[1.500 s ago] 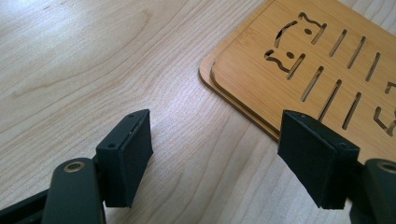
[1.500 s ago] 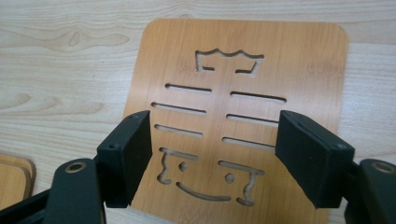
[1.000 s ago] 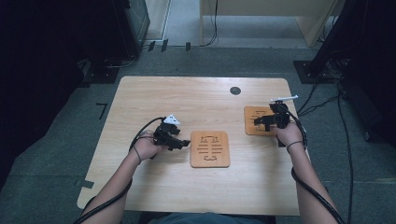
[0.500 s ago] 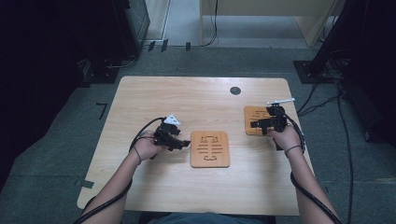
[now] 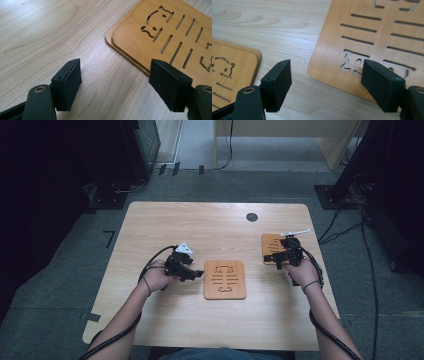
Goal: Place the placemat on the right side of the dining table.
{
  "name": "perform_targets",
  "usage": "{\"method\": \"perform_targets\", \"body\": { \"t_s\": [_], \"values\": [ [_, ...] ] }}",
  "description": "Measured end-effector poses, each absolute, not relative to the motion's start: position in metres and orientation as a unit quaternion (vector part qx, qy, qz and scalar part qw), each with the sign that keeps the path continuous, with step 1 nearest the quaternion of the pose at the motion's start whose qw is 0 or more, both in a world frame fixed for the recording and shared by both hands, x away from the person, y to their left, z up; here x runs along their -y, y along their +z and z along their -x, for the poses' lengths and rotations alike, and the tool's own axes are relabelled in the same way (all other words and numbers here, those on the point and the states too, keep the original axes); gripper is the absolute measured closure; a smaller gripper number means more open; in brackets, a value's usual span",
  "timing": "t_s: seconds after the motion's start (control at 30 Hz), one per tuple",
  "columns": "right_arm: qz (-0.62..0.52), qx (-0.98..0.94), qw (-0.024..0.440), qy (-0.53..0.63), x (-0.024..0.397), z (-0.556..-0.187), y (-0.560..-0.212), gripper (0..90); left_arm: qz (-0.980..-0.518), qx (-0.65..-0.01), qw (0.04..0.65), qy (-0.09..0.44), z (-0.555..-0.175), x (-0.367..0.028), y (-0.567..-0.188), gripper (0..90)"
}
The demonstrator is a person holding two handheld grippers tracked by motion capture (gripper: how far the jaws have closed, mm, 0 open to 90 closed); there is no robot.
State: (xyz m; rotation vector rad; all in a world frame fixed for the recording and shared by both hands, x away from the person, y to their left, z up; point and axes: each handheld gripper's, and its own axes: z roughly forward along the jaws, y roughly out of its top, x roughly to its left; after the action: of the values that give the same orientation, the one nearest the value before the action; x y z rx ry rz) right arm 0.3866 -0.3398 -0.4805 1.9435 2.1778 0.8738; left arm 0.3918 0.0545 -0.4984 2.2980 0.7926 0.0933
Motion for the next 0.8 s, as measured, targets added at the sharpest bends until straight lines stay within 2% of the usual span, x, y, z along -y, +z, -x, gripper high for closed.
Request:
{"method": "perform_targets", "body": {
  "t_s": [0.8],
  "values": [
    [-0.587,-0.754,0.05,0.29,0.302,-0.363,-0.484,24.6,-0.887,-0.303,0.346,0.036,-0.391,-0.053,-0.499,25.1]
  ]
}}
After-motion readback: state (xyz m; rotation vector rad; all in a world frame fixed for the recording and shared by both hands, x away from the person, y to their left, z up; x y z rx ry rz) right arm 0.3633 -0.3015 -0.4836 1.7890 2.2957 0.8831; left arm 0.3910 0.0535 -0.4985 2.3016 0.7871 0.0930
